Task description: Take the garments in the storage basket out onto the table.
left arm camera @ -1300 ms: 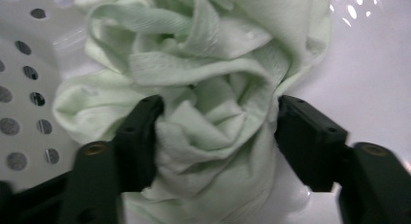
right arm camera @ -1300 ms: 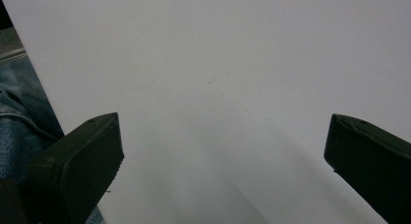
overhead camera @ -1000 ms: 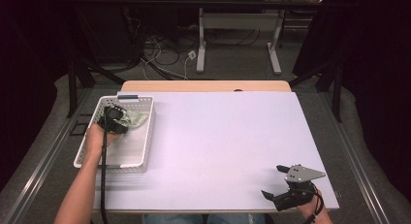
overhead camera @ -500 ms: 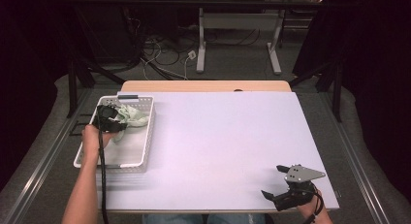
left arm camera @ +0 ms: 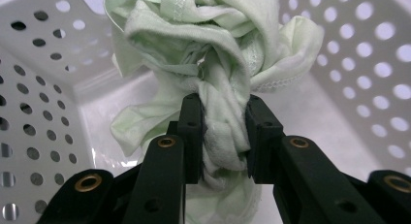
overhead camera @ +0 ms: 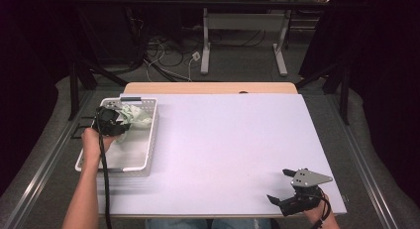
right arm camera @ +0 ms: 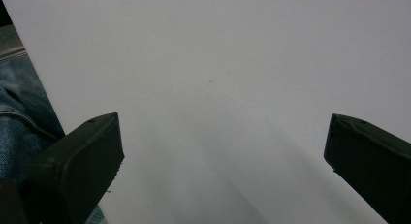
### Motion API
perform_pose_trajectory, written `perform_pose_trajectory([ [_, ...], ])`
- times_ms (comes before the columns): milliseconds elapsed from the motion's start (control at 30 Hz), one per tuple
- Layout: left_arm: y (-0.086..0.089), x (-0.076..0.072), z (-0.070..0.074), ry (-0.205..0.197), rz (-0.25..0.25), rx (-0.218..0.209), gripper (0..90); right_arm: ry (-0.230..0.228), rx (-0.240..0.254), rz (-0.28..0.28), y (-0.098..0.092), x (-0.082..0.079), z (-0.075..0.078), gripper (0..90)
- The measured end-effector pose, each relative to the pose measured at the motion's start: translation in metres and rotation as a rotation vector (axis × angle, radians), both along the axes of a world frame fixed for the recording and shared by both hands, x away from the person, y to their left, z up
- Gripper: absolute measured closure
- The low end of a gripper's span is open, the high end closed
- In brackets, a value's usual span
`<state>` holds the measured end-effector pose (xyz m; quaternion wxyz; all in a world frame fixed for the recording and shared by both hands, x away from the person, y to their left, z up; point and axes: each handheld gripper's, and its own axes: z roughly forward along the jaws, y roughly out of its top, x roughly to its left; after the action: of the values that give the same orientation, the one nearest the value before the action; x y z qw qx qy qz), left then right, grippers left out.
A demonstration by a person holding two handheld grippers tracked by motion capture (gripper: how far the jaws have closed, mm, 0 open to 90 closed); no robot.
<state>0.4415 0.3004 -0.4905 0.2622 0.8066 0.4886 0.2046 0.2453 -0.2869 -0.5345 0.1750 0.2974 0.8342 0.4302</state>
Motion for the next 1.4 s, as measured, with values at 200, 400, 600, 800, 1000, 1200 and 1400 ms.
perform_pose_trajectory([
  [200,0.000,-0.006,0.005,-0.030,-0.002,0.000,72.7,-0.006,0.004,-0.002,0.000,0.001,-0.001,0.1],
  [400,0.000,-0.013,0.012,-0.052,-0.008,0.007,72.7,-0.009,0.005,-0.003,0.000,0.000,0.000,0.1],
  [600,-0.001,-0.019,0.018,-0.081,-0.010,0.011,72.7,-0.004,-0.002,-0.004,0.000,0.000,0.000,0.1],
  [800,-0.001,-0.022,0.022,-0.098,-0.010,0.021,72.7,-0.006,0.003,-0.006,0.001,0.000,-0.001,0.1],
  [1000,-0.003,-0.026,0.027,-0.115,-0.007,0.012,72.8,-0.005,-0.002,-0.008,0.001,0.000,-0.001,0.1],
  [1200,-0.002,-0.028,0.031,-0.128,-0.008,0.013,72.8,0.000,-0.003,-0.004,0.001,0.001,-0.001,0.1],
  [1400,-0.006,-0.030,0.034,-0.140,-0.021,0.013,72.8,-0.005,-0.004,-0.004,0.001,0.000,-0.001,0.1],
])
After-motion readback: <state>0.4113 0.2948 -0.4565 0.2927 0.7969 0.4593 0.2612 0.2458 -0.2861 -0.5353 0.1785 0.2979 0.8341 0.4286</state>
